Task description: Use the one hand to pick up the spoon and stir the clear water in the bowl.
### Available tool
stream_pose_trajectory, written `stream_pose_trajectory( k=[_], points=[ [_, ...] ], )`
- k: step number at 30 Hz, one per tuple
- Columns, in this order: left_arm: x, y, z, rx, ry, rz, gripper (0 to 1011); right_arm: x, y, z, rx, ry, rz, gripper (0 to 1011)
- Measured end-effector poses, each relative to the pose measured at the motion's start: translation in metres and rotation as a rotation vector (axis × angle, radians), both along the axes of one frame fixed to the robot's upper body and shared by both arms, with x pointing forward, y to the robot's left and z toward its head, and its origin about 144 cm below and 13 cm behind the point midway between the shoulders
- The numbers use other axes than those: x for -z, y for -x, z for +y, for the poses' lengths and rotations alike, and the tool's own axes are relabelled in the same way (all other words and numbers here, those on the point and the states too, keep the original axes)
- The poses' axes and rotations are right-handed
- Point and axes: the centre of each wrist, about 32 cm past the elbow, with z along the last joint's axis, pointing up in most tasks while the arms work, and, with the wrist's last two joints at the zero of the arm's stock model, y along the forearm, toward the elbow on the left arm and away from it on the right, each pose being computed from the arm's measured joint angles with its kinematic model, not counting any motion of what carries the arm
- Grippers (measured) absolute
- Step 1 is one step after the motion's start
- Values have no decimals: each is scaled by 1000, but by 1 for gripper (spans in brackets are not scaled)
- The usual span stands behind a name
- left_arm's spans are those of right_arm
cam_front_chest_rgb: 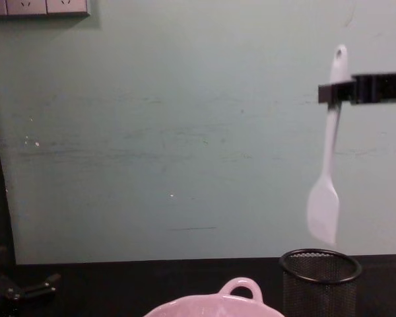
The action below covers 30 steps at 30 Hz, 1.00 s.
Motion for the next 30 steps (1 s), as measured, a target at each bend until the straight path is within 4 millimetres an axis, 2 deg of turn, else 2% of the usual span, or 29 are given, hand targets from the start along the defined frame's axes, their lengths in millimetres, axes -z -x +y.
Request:
stream_pose_trajectory(
  k=[13, 30],
  points=[
    [0, 0, 0, 0, 0, 0, 1011, -13, -7, 20, -136, -68, -10, 116],
    [0, 0, 0, 0, 0, 0, 1011, 16, -32, 38, -301, -85, 90, 116]
  ],
)
